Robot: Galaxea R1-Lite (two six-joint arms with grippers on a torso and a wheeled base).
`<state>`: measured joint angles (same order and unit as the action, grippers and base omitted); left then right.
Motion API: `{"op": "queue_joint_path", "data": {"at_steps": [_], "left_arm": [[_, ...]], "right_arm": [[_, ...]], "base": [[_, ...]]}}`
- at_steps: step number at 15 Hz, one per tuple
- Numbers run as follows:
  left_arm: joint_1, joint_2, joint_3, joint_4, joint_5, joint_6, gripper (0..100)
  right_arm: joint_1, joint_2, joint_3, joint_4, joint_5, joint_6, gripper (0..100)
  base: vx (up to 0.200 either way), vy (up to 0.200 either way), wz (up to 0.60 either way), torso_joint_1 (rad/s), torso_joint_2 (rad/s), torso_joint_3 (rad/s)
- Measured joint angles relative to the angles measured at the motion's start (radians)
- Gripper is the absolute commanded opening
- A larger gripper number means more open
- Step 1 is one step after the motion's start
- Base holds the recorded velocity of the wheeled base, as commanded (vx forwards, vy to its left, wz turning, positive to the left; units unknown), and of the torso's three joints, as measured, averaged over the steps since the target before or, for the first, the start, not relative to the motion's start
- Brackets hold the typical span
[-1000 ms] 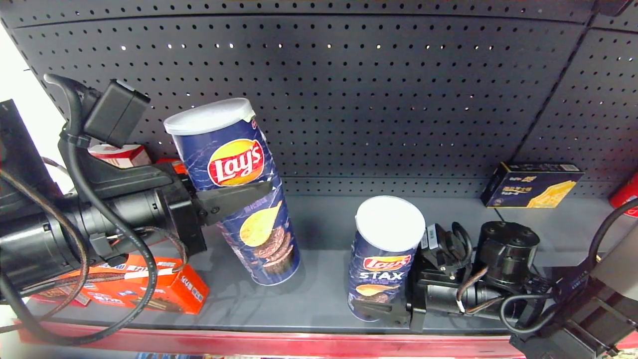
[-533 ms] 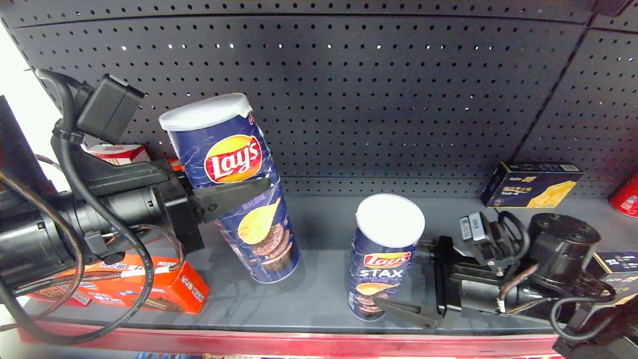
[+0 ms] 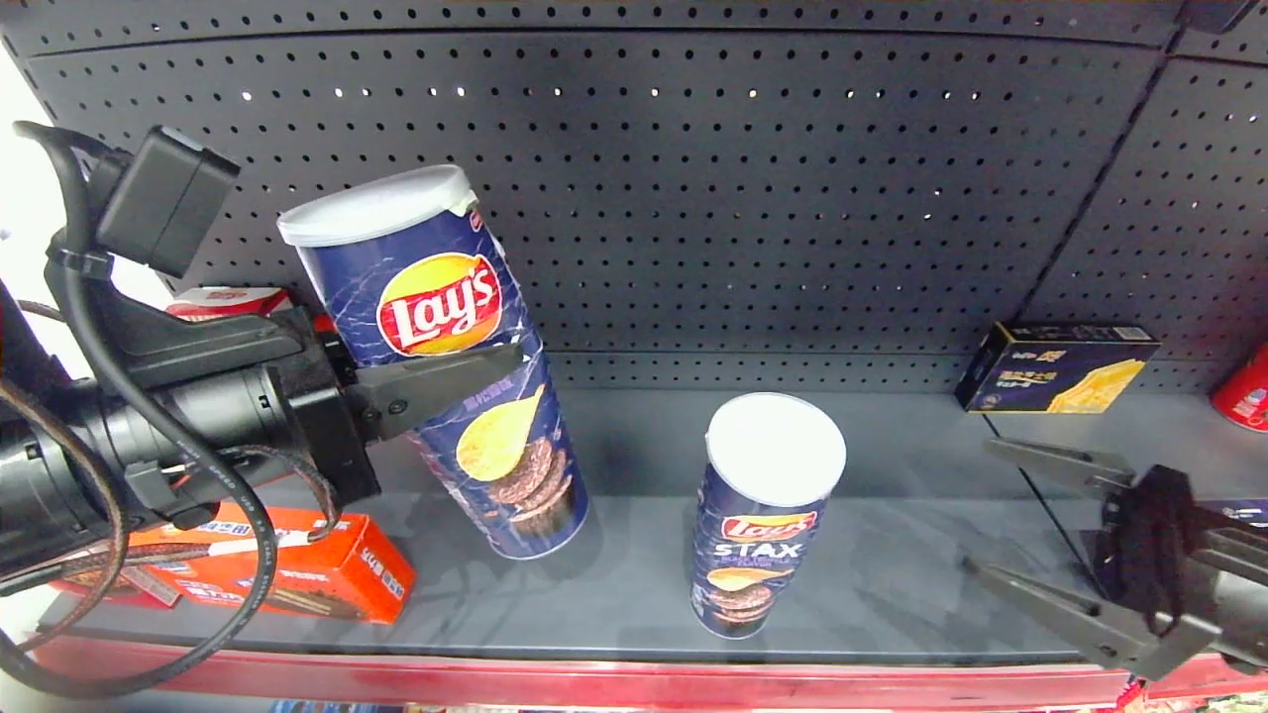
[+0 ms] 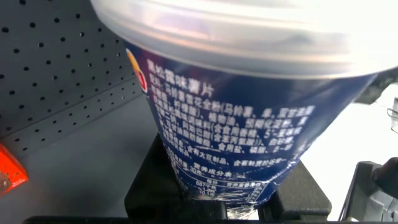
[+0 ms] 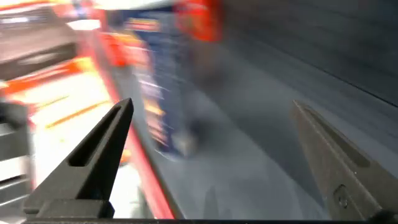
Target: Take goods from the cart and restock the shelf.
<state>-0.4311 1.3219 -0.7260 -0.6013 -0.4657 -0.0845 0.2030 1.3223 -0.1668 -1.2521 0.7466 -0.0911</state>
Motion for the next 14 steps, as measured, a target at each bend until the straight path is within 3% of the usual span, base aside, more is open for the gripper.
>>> {"op": "queue_joint_path", "data": {"at_steps": [3,6,9,11,14], "left_arm": [[-0.001,-0.014,0.003,0.000,-0.001,0.002,0],[-0.003,-0.020,0.010,-0.001,-0.003,0.006,0],[-0.010,-0.022,0.019,0.000,-0.004,0.011,0],[-0.011,-0.025,0.023,0.000,-0.005,0.033,0],[-0.012,-0.034,0.032,0.002,-0.005,0.036,0]], "right_arm": [[-0.178,-0.233,0.086,0.206,-0.083,0.009,100],[-0.290,-0.481,0.137,0.526,-0.275,0.011,100],[-0.343,-0.762,0.155,0.853,-0.423,0.025,100],[-0.360,-0.968,0.158,1.041,-0.530,0.056,100],[-0.373,-1.156,0.162,1.196,-0.855,0.140,100]], "base": [[0.000,0.000,0.00,0.000,0.00,0.000],[0.000,0.000,0.00,0.000,0.00,0.000],[0.000,0.000,0.00,0.000,0.00,0.000],[0.000,0.000,0.00,0.000,0.00,0.000],[0.000,0.000,0.00,0.000,0.00,0.000]]}}
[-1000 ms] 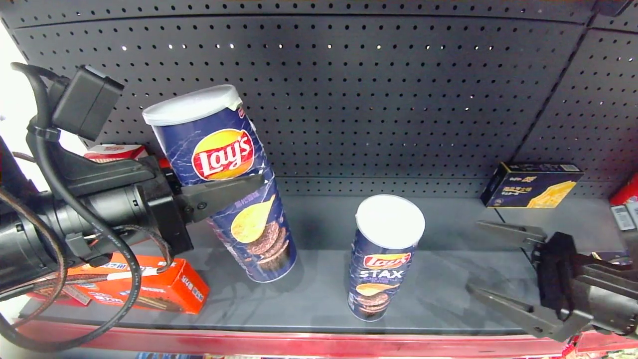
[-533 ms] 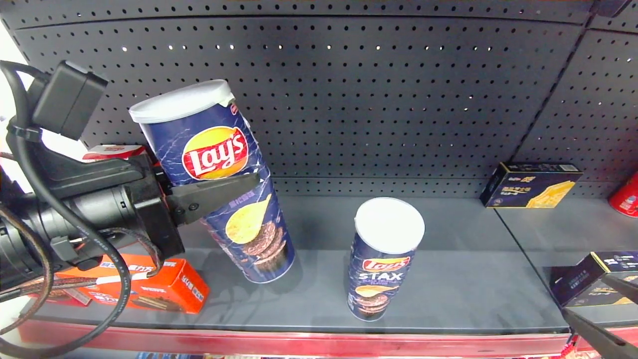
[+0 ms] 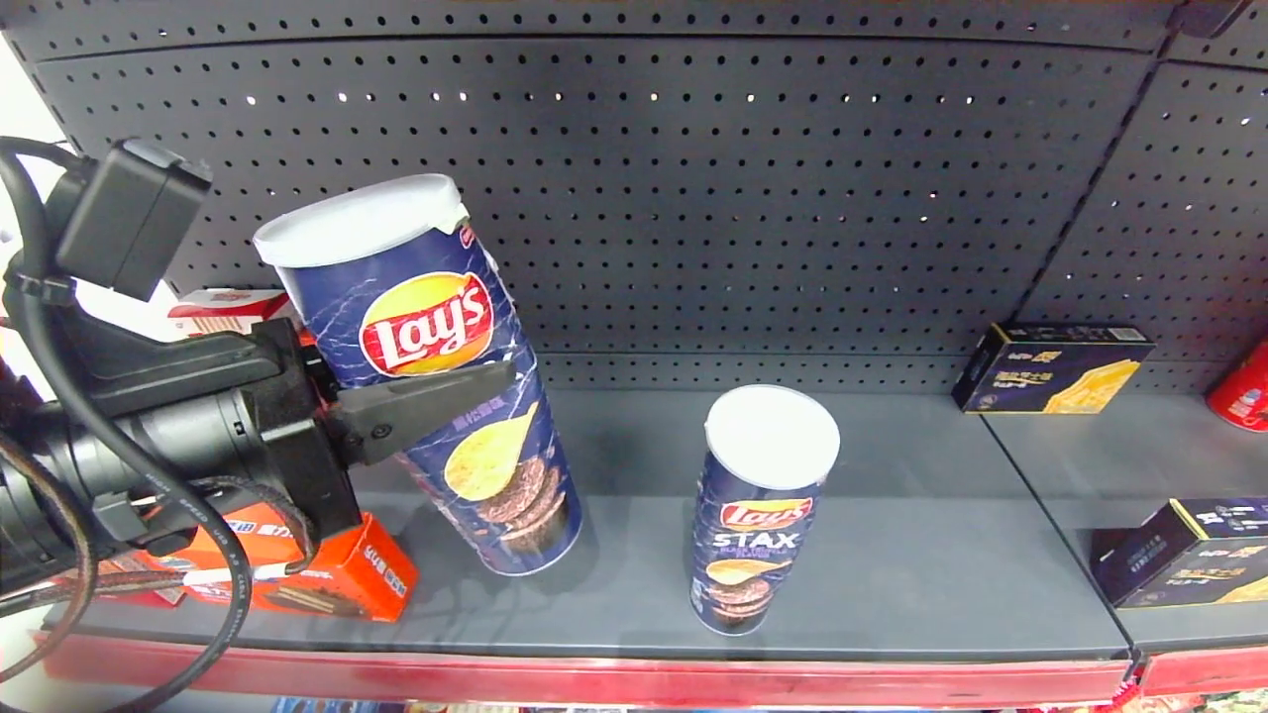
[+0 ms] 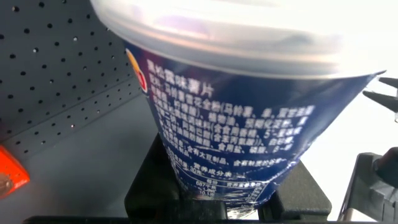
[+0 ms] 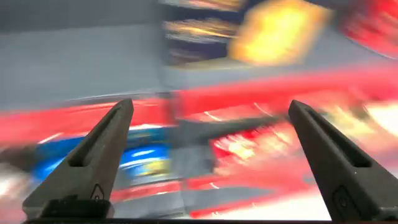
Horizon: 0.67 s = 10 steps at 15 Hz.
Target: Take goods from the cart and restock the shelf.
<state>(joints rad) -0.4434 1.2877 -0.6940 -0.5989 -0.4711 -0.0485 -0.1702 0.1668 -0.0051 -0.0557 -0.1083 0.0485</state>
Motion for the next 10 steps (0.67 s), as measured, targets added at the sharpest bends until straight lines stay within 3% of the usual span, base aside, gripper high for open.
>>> {"op": "queue_joint_path", "data": {"at_steps": [6,10], "left_arm": [[-0.004,-0.009,0.021,0.001,-0.004,0.007,0],[-0.012,0.017,0.004,0.008,-0.005,0.062,0]], "right_arm": [[-0.003,-0.073,0.003,0.054,0.106,-0.050,100],[-0.004,-0.079,0.003,0.055,0.107,-0.051,100]], "base": [[0.000,0.000,0.00,0.000,0.00,0.000],[0.000,0.000,0.00,0.000,0.00,0.000]]}}
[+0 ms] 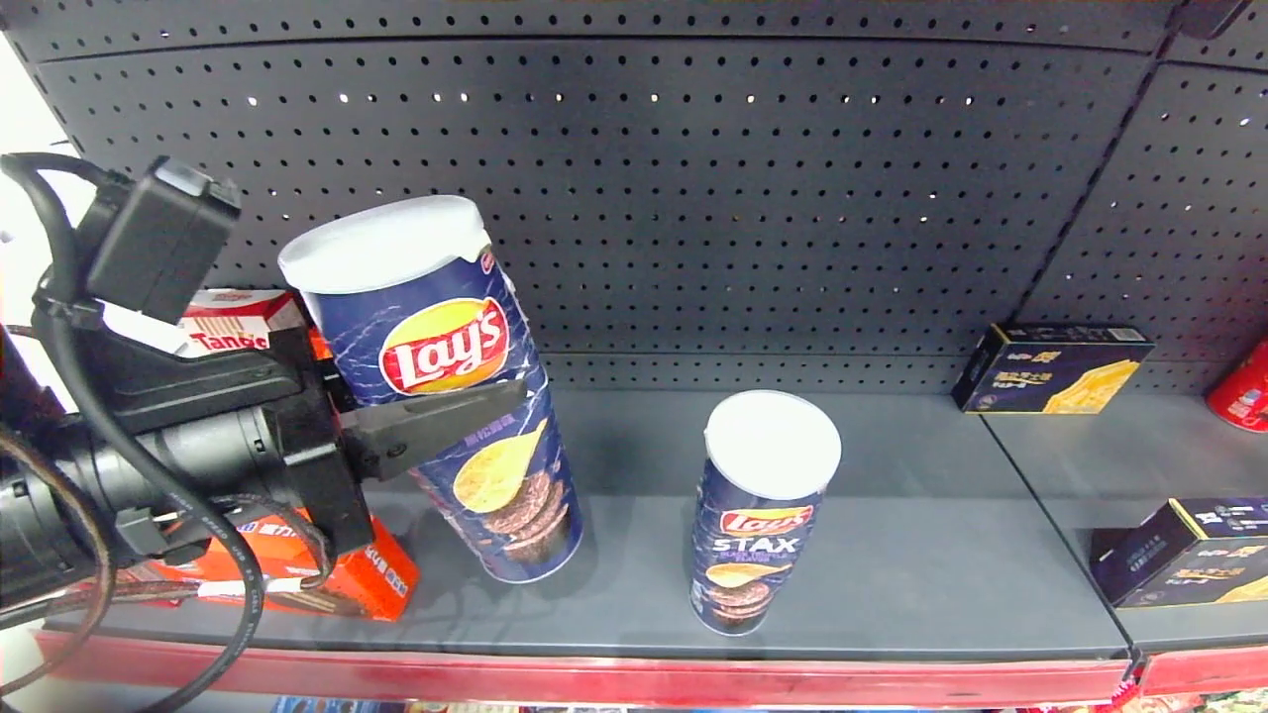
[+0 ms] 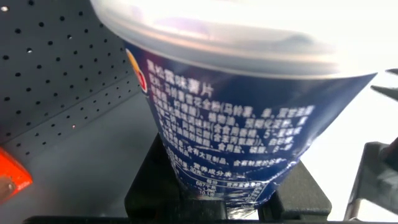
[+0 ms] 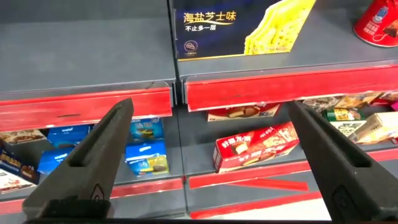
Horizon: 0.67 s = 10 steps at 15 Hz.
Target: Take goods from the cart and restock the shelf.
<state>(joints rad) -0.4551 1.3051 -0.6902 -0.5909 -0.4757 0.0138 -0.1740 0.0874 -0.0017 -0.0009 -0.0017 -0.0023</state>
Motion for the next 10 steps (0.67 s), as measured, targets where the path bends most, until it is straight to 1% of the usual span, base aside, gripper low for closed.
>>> {"op": "queue_joint_path", "data": {"at_steps": [1,3,4,5,6,10], "left_arm": [[-0.008,0.014,-0.010,0.000,-0.002,0.021,0],[-0.028,0.046,-0.035,0.000,-0.006,0.044,0],[-0.035,0.068,-0.048,-0.002,-0.015,0.059,0],[-0.038,0.087,-0.060,-0.005,-0.041,0.068,0],[-0.037,0.105,-0.081,-0.001,-0.059,0.071,0],[-0.027,0.206,-0.237,0.095,-0.064,0.076,0]], "right_arm": [[0.000,0.000,0.000,0.000,0.000,0.000,100],[0.001,-0.001,0.000,0.000,0.000,0.000,100],[0.001,-0.001,0.000,0.000,0.000,0.000,100],[0.001,-0.001,0.000,0.000,0.000,0.000,100],[0.001,-0.001,0.000,0.000,0.000,0.000,100],[0.001,-0.001,0.000,0.001,0.000,0.000,100]], "base": [[0.000,0.000,0.00,0.000,0.00,0.000],[0.000,0.000,0.00,0.000,0.00,0.000],[0.000,0.000,0.00,0.000,0.00,0.000],[0.000,0.000,0.00,0.000,0.00,0.000],[0.000,0.000,0.00,0.000,0.00,0.000],[0.000,0.000,0.00,0.000,0.00,0.000]]}}
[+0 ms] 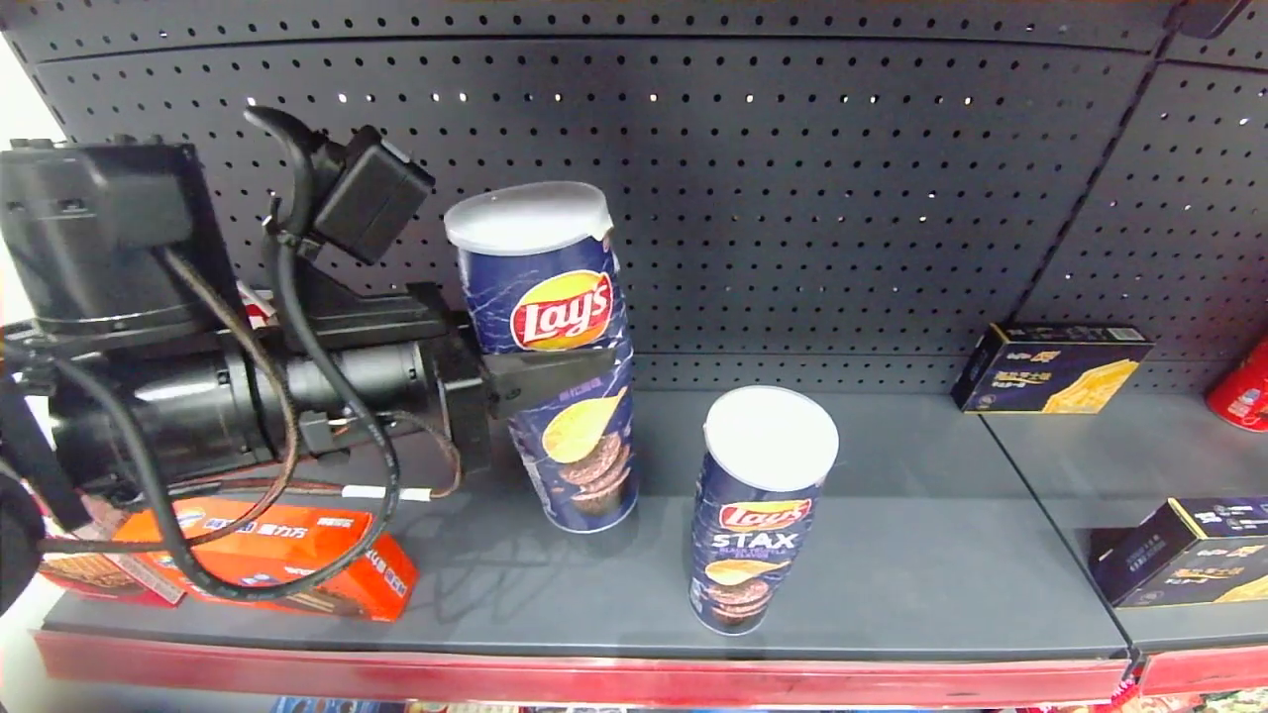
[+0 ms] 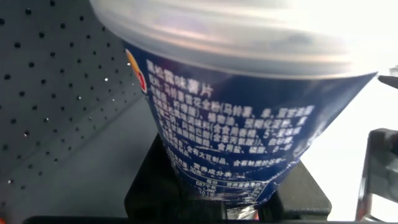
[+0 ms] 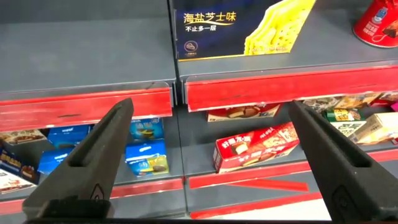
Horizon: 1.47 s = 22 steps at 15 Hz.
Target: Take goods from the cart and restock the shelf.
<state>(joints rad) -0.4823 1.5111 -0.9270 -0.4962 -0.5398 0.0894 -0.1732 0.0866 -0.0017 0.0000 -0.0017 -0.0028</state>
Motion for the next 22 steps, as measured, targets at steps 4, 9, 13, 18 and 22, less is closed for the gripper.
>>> {"op": "queue_joint_path", "data": {"at_steps": [4,9,13,18,22], "left_arm": [[-0.006,0.147,-0.153,0.015,0.003,0.043,0],[0.021,0.357,-0.317,-0.007,-0.019,0.166,0],[0.026,0.481,-0.441,0.017,-0.031,0.168,0],[-0.005,0.579,-0.557,0.055,-0.030,0.140,0],[-0.024,0.617,-0.580,0.049,-0.028,0.128,0]], "right_arm": [[0.000,0.000,0.000,0.000,-0.001,0.000,100],[0.000,0.001,0.000,0.000,0.000,0.000,100],[0.000,0.002,0.000,0.000,0.000,0.000,100],[0.000,0.003,0.000,0.000,0.000,0.000,100],[0.000,0.003,0.000,0.000,0.000,0.000,100]], "base": [[0.000,0.000,0.00,0.000,0.00,0.000],[0.000,0.000,0.00,0.000,0.00,0.000],[0.000,0.000,0.00,0.000,0.00,0.000],[0.000,0.000,0.00,0.000,0.00,0.000],[0.000,0.000,0.00,0.000,0.00,0.000]]}}
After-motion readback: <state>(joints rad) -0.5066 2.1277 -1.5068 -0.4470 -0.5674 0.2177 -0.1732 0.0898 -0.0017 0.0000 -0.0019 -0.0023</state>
